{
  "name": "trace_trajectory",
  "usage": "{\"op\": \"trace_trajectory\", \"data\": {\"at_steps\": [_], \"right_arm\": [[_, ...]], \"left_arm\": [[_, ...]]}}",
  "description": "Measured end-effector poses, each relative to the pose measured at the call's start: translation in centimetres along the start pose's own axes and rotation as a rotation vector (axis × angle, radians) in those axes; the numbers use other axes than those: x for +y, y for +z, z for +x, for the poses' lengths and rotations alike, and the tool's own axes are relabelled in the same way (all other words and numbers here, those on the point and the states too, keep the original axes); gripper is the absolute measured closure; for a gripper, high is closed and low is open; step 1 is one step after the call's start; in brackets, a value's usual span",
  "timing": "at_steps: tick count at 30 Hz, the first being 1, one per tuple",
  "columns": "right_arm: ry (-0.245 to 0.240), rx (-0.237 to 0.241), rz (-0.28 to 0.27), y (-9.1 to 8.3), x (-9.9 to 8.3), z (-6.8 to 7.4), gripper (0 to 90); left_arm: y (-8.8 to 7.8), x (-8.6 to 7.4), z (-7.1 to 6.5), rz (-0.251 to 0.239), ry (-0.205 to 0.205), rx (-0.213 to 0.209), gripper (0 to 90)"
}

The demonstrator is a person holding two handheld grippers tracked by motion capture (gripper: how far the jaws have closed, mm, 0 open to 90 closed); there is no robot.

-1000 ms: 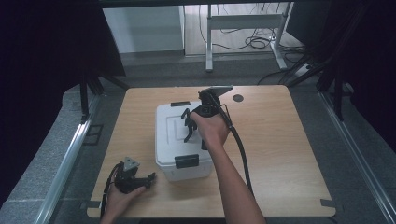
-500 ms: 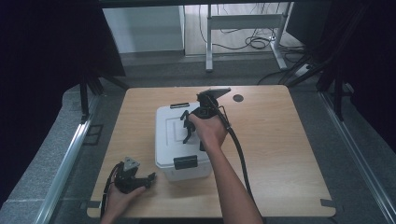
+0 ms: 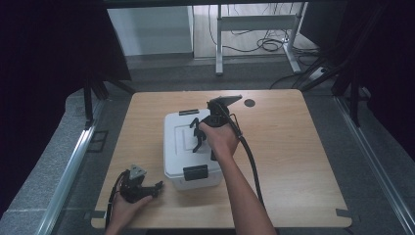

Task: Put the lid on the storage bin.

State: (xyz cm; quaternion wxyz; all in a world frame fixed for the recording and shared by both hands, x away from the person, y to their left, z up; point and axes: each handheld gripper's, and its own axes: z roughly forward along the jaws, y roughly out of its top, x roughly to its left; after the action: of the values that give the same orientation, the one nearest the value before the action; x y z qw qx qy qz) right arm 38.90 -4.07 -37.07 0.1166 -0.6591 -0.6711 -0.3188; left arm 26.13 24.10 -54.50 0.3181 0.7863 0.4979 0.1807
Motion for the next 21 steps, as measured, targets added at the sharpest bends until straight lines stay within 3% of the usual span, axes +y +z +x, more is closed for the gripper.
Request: {"op": "trace_trajectory", "data": {"at_steps": [5, 8, 14, 21], "right_arm": [[-0.02, 0.001, 0.004, 0.1, 0.0, 0.0, 79.9], [-0.065, 0.006, 0.009, 0.1, 0.1, 0.0, 70.6], [-0.18, 0.033, -0.061, -1.3, 0.1, -0.3, 47.1], [-0.283, 0.059, -0.126, -3.5, -0.7, -1.3, 42.0]], "left_arm": [[0.0, 0.0, 0.0, 0.0, 0.001, 0.0, 11.9], [0.0, 0.0, 0.0, 0.0, 0.001, -0.001, 11.8], [0.0, 0.0, 0.0, 0.0, 0.002, -0.002, 11.9], [0.0, 0.0, 0.0, 0.001, 0.002, -0.001, 11.8]]}}
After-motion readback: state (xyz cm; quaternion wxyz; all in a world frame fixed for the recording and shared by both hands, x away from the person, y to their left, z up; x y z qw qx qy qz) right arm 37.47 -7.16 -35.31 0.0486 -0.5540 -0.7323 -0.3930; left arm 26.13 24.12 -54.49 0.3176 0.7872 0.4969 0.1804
